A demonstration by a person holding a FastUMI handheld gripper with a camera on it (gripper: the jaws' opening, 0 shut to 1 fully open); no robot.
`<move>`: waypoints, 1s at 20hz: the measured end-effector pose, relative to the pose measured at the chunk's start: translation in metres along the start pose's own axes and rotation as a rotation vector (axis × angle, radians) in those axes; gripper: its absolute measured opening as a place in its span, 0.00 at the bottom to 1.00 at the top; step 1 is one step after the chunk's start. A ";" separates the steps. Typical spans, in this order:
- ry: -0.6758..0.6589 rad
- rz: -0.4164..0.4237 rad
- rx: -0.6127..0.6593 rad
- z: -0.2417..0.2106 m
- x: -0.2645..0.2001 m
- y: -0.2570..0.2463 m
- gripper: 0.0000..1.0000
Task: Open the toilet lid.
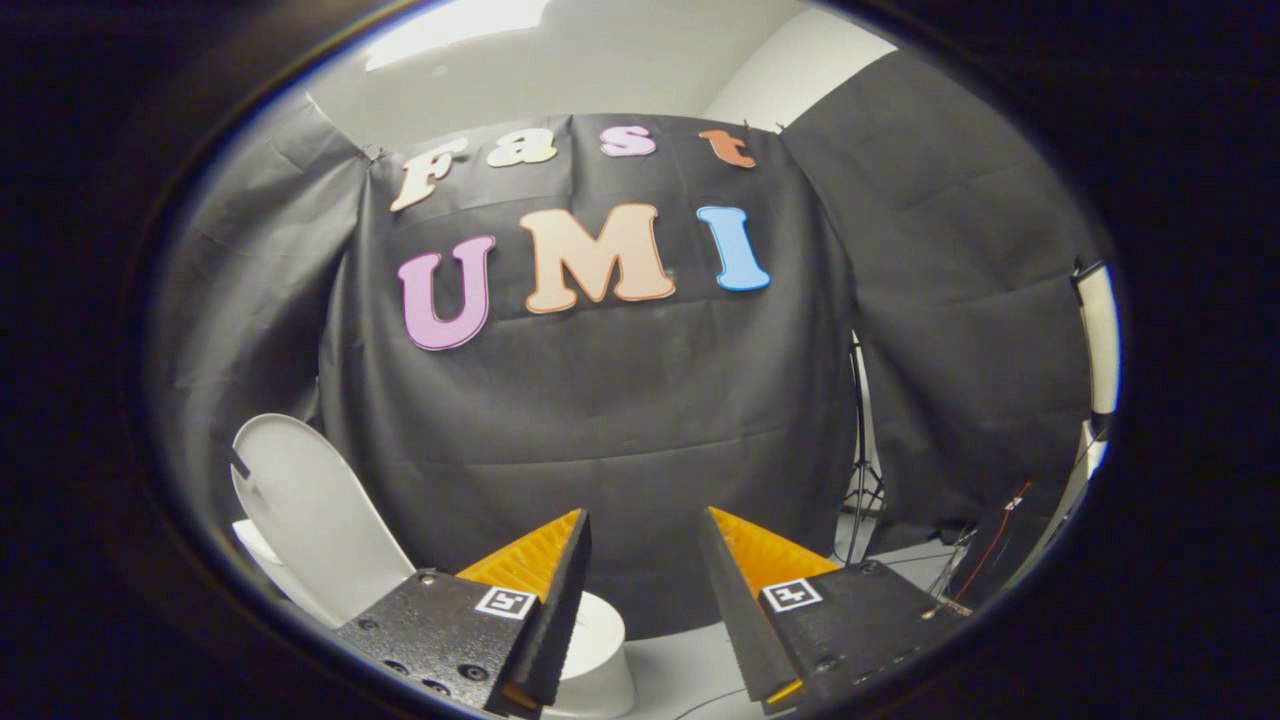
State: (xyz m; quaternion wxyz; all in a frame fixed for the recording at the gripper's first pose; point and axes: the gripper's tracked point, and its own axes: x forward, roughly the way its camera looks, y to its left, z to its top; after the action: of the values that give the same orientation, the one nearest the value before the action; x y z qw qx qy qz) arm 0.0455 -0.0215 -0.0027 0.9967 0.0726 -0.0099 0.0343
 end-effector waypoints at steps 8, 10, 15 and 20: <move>0.006 0.003 0.012 -0.003 0.000 -0.001 0.67; 0.007 0.001 0.015 -0.003 0.001 -0.003 0.67; 0.002 -0.001 0.022 -0.003 0.001 -0.005 0.67; 0.003 -0.003 0.026 -0.003 0.001 -0.006 0.68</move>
State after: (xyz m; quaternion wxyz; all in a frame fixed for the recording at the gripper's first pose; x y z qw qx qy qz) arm 0.0465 -0.0265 -0.0068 0.9957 0.0856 -0.0079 0.0332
